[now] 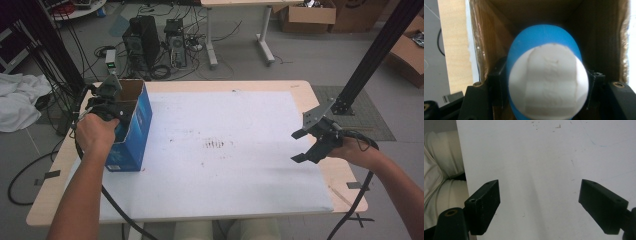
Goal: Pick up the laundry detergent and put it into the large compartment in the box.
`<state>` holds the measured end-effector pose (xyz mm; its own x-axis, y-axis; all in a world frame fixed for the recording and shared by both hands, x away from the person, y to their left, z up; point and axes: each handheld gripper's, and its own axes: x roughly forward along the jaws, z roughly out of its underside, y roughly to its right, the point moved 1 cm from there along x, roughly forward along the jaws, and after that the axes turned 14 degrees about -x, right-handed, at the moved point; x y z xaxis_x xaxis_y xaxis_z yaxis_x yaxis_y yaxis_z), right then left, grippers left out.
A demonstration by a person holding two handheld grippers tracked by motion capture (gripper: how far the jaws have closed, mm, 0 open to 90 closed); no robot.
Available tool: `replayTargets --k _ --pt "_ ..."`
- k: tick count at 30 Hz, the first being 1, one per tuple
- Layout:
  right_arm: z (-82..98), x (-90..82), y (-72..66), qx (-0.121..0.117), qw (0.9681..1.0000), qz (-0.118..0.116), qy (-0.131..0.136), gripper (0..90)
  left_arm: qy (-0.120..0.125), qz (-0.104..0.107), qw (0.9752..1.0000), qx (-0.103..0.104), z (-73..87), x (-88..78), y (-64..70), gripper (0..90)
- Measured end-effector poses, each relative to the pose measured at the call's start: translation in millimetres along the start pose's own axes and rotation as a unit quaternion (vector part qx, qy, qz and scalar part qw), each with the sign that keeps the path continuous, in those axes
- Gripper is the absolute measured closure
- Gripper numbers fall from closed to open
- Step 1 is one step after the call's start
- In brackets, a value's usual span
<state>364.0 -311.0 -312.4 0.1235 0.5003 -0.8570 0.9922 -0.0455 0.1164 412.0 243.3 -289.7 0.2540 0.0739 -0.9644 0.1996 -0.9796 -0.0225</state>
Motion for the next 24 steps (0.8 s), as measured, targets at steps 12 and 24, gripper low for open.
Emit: replayTargets --k 12,24 --pt "0.1 2.7 -2.4 -0.001 1.0000 -0.005 -0.004 17.4 -0.005 0.022 0.9997 -0.013 -1.5 -2.5 -3.4 33.7" --pt "-0.2 8.0 -5.2 -0.004 0.9998 -0.013 -0.012 17.4 0.006 0.026 0.9994 -0.020 -1.9 -8.7 -3.9 30.6"
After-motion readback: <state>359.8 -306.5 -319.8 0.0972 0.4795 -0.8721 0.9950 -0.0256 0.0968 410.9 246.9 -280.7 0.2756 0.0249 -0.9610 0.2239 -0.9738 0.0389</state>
